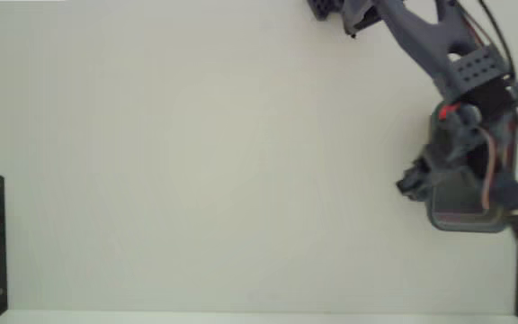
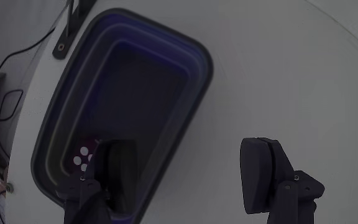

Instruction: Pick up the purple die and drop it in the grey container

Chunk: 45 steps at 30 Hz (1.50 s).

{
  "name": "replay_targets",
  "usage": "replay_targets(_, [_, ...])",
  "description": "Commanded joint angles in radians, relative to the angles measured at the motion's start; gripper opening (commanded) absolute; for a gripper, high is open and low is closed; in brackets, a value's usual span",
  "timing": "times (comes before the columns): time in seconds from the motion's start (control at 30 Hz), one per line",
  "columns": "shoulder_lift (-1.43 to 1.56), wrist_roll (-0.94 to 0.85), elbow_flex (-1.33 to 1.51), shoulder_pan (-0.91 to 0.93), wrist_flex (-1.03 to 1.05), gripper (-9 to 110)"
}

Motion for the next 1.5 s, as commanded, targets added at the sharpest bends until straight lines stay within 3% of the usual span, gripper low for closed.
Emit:
replay_targets(0.0, [0.111,0.003,0.034,0.031,-0.007,110])
replay_targets(1.47, [0.638,0.003,0.558,0.433,-0.004,110])
